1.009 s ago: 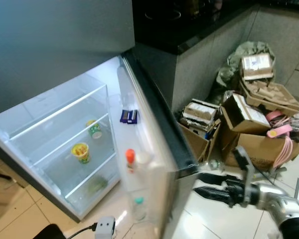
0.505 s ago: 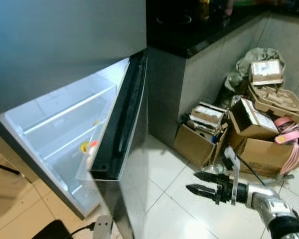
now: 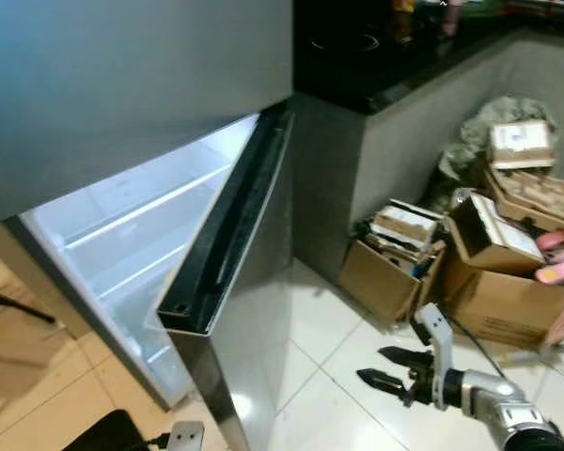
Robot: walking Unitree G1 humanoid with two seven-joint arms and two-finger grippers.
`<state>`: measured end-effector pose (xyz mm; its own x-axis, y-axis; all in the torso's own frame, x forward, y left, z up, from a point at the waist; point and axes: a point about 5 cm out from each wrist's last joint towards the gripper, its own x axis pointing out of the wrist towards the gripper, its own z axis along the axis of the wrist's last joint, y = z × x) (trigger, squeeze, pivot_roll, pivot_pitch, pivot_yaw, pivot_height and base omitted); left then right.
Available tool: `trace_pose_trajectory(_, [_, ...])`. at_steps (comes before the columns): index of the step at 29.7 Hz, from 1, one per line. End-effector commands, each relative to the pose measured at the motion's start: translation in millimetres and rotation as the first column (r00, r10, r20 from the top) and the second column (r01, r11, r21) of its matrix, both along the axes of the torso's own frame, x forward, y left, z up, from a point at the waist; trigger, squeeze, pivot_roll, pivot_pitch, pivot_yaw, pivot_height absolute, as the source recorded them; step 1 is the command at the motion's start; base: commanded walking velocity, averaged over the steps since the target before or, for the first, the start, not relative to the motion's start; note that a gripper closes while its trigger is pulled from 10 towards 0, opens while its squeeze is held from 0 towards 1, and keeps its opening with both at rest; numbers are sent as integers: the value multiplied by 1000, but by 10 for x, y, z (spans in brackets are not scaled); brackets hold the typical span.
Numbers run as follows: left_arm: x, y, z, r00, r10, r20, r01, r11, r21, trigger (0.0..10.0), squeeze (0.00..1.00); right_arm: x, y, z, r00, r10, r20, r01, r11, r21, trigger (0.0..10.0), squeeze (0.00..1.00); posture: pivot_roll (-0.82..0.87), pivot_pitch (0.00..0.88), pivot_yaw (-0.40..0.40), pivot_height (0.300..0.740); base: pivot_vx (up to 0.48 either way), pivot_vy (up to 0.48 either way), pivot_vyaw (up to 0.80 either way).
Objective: Restocking fridge
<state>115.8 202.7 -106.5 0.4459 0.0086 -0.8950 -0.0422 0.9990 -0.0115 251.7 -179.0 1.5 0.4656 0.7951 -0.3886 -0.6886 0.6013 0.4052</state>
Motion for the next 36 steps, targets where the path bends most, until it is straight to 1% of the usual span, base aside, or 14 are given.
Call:
trace_pose_trajectory(1, [-74, 86, -11, 999, 6, -35, -5, 999, 35, 10000, 0, -11, 1, 6, 1000, 19, 9, -19, 1000, 1, 10000, 0, -102, 0, -28, 740, 0, 0, 769])
trace_pose_trajectory(8, [-88, 98, -14, 999, 11, -41, -9, 999, 44, 10000, 0, -8, 30, 18, 999, 41, 12, -41, 999, 1, 10000, 0, -98, 0, -32, 740, 0, 0, 769])
trace_pose_trajectory(13, [-113, 85, -24, 999, 14, -52, -11, 999, 49, 10000, 0, 22, 75, 55, 996, 82, 31, -82, 997, 3, 10000, 0, -102, 0, -37, 740, 0, 0, 769])
trace_pose_trajectory(18, [-121, 69, -30, 998, 11, -57, -8, 999, 50, 10000, 0, 29, 68, 54, 995, 90, 38, -90, 996, -5, 10000, 0, -104, 0, -39, 740, 0, 0, 769])
trace_pose_trajectory(21, [-124, 61, -32, 998, 7, -59, -4, 999, 49, 10000, 0, 47, 24, 44, 996, 74, 46, -71, 995, -67, 10000, 0, -109, 0, -41, 740, 0, 0, 769])
trace_pose_trajectory(25, [-125, 58, -33, 998, 6, -59, -3, 999, 47, 10000, 0, 64, 22, 51, 995, 80, 63, -74, 993, -97, 10000, 0, -110, 0, -42, 740, 0, 0, 769])
trace_pose_trajectory(27, [-127, 59, -33, 998, 4, -57, -1, 999, 47, 10000, 0, 167, 38, 124, 990, 71, 124, -53, 988, -145, 10000, 0, -108, 0, -46, 740, 0, 0, 728])
trace_pose_trajectory(28, [-127, 59, -33, 998, 4, -57, -1, 999, 47, 10000, 0, 167, 38, 124, 990, 71, 124, -53, 988, -145, 10000, 0, -108, 0, -46, 740, 0, 0, 688])
trace_pose_trajectory(29, [-127, 59, -32, 998, 4, -56, -1, 999, 47, 10000, 0, 251, 38, 175, 984, 44, 171, -12, 983, -182, 10000, 0, -108, 0, -45, 740, 0, 0, 0])
trace_pose_trajectory(31, [-127, 61, -32, 998, 4, -55, -1, 999, 47, 10000, 0, 393, 40, 290, 970, 13, 244, 40, 977, -211, 10000, 0, -106, 0, -46, 740, 0, 0, 0])
trace_pose_trajectory(33, [-129, 59, -32, 998, 2, -55, 0, 999, 47, 10000, 0, 474, 68, 389, 960, 20, 281, 38, 979, -198, 10000, 0, -103, 0, -47, 740, 0, 0, 0])
trace_pose_trajectory(34, [-132, 58, -33, 998, 1, -55, 1, 999, 46, 10000, 0, 519, 117, 468, 952, 46, 303, 8, 985, -174, 10000, 0, -101, 0, -48, 740, 0, 0, 0])
trace_pose_trajectory(35, [-132, 58, -33, 998, 1, -55, 1, 999, 46, 10000, 0, 519, 117, 468, 952, 46, 303, 8, 985, -174, 10000, 0, -101, 0, -48, 740, 0, 0, 0])
trace_pose_trajectory(36, [-136, 57, -34, 998, 1, -56, 2, 999, 45, 10000, 0, 557, 170, 544, 942, 75, 327, -25, 988, -153, 10000, 0, -99, 0, -51, 740, 0, 0, 0])
